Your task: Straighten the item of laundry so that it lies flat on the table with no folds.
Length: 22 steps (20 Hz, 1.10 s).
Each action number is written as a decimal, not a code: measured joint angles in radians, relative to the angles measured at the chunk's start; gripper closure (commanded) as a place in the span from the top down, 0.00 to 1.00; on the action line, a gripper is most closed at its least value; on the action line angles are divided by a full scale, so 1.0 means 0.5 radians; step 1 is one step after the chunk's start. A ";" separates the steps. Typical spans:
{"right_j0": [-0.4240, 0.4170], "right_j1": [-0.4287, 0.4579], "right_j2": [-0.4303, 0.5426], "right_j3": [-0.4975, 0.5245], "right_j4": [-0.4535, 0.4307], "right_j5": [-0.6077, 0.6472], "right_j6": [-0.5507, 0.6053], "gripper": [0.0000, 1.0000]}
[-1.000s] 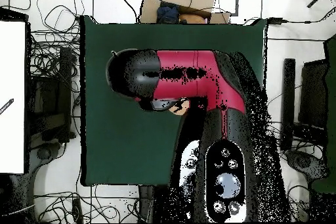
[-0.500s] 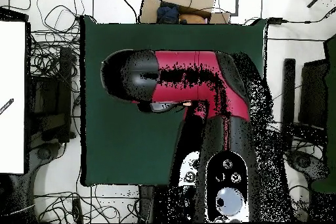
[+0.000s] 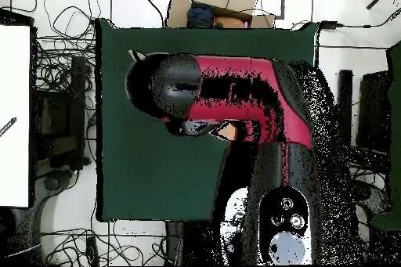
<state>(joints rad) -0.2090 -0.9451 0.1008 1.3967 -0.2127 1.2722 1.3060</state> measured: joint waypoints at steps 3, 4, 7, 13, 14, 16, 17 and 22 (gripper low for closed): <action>-0.011 0.001 0.000 0.016 -0.001 -0.022 0.000 0.00; -0.014 0.001 0.000 0.015 0.000 -0.022 0.000 0.00; -0.020 0.001 0.000 0.011 0.001 -0.008 0.000 0.00; -0.023 0.002 0.000 0.011 0.000 -0.008 0.000 0.00; -0.023 0.002 0.000 0.012 0.000 -0.007 0.000 0.00; -0.024 0.002 0.000 0.011 0.000 -0.008 0.000 0.00; -0.024 0.002 0.000 0.011 0.000 -0.008 0.000 0.00; -0.025 0.002 0.000 0.012 0.000 -0.008 0.000 0.00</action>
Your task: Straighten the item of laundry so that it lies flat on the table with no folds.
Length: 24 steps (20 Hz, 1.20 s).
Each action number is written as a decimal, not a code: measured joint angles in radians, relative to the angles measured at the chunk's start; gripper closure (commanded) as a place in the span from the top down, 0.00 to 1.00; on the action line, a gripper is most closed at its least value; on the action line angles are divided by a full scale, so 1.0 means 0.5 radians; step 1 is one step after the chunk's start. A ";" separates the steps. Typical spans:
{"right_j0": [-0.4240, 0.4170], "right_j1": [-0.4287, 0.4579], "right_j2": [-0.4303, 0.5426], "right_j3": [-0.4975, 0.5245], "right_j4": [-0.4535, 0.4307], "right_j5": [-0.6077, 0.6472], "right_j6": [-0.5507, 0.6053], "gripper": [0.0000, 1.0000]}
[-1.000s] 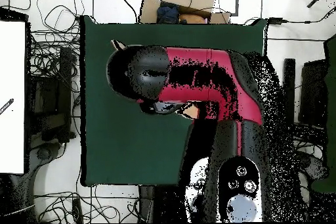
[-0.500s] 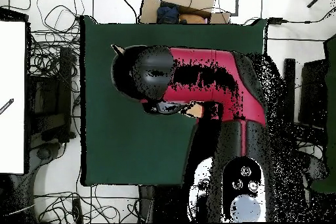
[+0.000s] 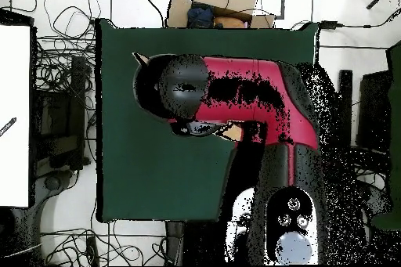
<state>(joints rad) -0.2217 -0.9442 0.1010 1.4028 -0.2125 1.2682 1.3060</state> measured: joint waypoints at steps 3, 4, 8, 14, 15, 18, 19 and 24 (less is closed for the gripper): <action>-0.001 -0.001 0.000 0.008 0.000 0.000 0.000 0.00; -0.001 -0.001 0.000 0.011 0.000 0.000 0.000 0.00; 0.001 -0.016 0.000 0.048 -0.003 -0.047 0.000 0.00; 0.037 -0.076 -0.002 0.176 -0.007 -0.195 0.000 0.00; 0.047 -0.087 -0.002 0.197 -0.009 -0.214 0.000 0.00; 0.096 -0.133 -0.005 0.274 -0.013 -0.265 0.000 0.00; 0.106 -0.142 -0.006 0.286 -0.014 -0.270 0.000 0.00; 0.226 -0.223 -0.046 0.378 -0.022 -0.277 0.000 0.00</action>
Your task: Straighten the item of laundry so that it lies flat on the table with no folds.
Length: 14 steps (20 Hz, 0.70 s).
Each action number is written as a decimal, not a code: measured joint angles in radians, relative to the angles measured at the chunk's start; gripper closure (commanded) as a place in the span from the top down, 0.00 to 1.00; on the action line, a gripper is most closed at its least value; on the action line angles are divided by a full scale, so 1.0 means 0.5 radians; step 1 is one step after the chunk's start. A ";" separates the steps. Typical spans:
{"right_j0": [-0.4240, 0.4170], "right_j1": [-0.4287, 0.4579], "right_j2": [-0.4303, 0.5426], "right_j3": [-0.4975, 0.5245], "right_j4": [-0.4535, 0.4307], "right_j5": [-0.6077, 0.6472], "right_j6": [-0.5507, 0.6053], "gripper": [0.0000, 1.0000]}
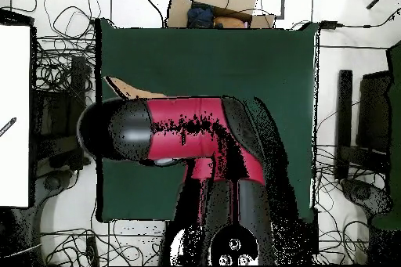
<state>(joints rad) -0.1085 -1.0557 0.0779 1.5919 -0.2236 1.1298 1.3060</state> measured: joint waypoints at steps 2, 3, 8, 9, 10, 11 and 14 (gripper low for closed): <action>0.028 -0.020 -0.012 0.017 -0.001 0.000 0.000 0.00; 0.057 -0.040 -0.024 0.032 -0.002 0.000 0.000 0.00; 0.180 -0.132 -0.072 0.067 -0.009 0.000 0.000 0.00; 0.197 -0.146 -0.075 0.067 -0.010 0.000 0.000 0.00; 0.209 -0.157 -0.077 0.067 -0.011 0.000 0.000 0.00; 0.249 -0.195 -0.081 0.068 -0.012 0.000 0.000 0.00; 0.291 -0.237 -0.086 0.067 -0.013 0.000 0.000 0.00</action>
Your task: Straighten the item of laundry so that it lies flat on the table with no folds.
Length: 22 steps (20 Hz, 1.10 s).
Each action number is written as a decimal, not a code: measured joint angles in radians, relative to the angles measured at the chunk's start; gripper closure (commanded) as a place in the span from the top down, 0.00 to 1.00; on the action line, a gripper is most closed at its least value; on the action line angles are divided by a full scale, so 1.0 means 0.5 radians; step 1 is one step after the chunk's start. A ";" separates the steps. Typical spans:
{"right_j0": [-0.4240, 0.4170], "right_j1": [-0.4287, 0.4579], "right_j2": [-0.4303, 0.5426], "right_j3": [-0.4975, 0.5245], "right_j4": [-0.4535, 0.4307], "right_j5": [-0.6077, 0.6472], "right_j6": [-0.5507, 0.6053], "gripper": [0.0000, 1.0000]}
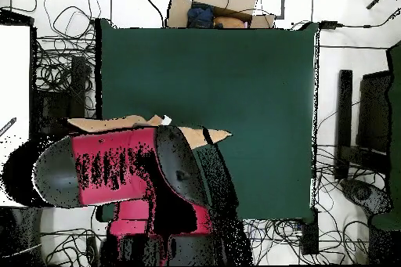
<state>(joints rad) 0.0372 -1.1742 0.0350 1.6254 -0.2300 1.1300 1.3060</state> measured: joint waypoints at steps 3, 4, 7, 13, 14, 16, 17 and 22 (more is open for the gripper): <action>0.038 -0.029 -0.014 0.000 -0.002 0.000 0.000 0.00; 0.047 -0.034 -0.020 0.000 -0.004 0.000 0.000 0.00; 0.071 -0.053 -0.041 0.001 -0.007 0.000 0.000 0.00; 0.099 -0.088 -0.084 0.001 -0.010 0.000 0.000 0.00; 0.102 -0.092 -0.090 0.001 -0.010 0.000 0.000 0.00; 0.118 -0.109 -0.114 0.001 -0.021 0.000 0.000 0.00; 0.124 -0.114 -0.118 0.001 -0.028 0.000 0.000 0.00; 0.171 -0.128 -0.143 0.001 -0.077 0.000 0.000 0.00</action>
<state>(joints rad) 0.1224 -1.2381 -0.0365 1.6257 -0.2682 1.1302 1.3060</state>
